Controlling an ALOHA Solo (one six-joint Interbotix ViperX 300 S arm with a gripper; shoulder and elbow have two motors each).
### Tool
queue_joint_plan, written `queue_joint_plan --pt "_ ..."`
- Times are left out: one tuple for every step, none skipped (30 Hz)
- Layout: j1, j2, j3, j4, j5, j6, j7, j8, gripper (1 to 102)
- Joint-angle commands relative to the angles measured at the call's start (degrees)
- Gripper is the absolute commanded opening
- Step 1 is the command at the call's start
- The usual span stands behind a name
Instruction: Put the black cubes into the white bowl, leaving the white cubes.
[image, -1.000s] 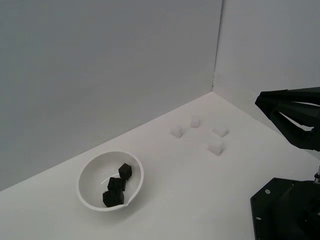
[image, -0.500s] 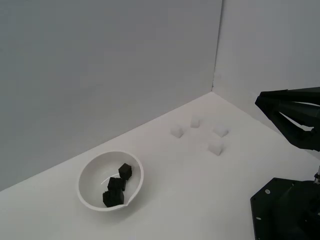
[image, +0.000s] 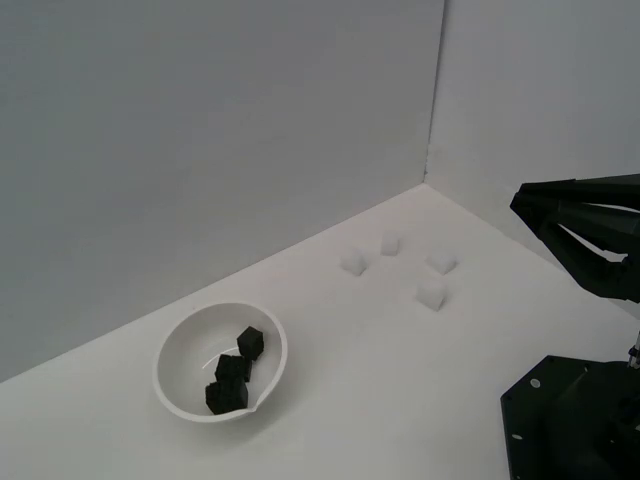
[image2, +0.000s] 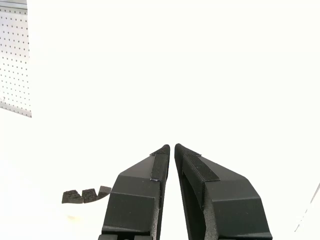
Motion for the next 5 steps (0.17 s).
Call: queue_joint_plan --pt "0.8 1.1 1.1 0.4 -0.1 -0.6 0.2 0.4 3" --pt "0.8 1.1 1.1 0.4 -0.2 -0.6 0.2 0.4 3" --pt "0.8 1.0 1.1 0.4 -0.1 -0.6 0.2 0.4 3" --pt "0.8 1.1 1.1 0.4 -0.1 -0.6 0.2 0.4 3" --pt "0.8 1.1 1.1 0.4 -0.1 -0.6 0.2 0.4 3"
